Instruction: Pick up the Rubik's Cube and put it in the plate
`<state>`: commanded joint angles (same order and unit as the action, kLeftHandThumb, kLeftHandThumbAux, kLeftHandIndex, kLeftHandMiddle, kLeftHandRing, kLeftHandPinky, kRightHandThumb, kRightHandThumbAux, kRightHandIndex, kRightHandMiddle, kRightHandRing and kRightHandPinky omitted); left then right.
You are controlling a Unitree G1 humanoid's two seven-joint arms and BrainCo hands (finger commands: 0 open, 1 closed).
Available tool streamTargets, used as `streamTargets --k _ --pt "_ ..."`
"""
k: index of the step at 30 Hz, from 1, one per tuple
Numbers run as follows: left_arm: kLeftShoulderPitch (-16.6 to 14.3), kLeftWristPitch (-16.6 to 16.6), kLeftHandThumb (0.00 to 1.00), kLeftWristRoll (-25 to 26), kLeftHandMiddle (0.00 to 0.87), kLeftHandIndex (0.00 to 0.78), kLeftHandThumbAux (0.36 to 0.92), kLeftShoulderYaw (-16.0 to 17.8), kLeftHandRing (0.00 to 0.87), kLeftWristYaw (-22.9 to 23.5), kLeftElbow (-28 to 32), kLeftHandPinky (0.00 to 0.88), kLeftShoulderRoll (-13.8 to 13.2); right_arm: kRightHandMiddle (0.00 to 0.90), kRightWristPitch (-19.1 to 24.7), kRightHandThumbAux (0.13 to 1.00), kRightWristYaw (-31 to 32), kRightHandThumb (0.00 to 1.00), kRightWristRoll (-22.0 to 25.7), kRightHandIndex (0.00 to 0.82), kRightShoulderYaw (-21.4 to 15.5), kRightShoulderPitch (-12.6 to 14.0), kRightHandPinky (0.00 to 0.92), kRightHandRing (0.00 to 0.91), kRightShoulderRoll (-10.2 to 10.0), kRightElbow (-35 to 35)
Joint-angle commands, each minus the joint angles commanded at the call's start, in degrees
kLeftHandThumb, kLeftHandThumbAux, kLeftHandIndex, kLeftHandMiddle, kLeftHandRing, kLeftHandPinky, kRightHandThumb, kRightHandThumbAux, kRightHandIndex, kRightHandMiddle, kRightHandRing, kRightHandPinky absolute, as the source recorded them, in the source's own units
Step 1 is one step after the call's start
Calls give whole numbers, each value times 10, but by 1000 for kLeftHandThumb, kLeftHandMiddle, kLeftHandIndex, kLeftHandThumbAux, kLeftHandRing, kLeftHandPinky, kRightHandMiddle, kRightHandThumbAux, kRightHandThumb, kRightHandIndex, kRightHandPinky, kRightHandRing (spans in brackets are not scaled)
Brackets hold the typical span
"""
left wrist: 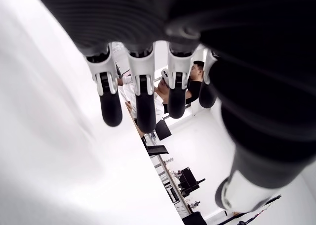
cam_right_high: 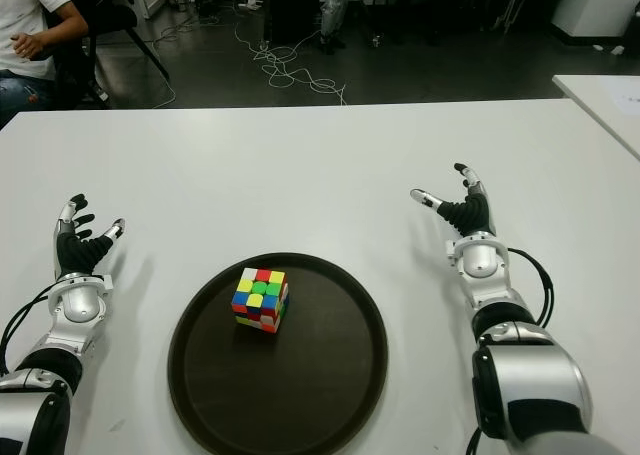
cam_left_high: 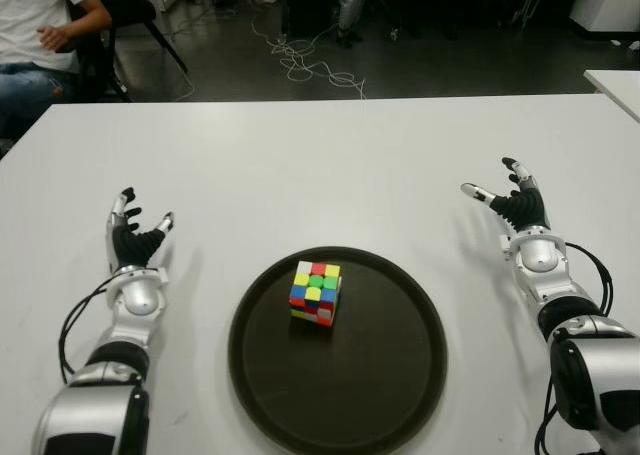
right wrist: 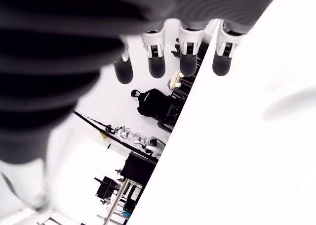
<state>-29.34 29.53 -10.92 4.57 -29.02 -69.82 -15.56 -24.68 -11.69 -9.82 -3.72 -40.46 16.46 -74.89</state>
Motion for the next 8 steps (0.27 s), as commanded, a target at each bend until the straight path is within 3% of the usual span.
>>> streamTargets --k 8 --pt "0 -4 31 2 151 104 743 2 168 2 0 186 1 50 -4 605 -1 0 -3 101 3 1 8 23 1 1"
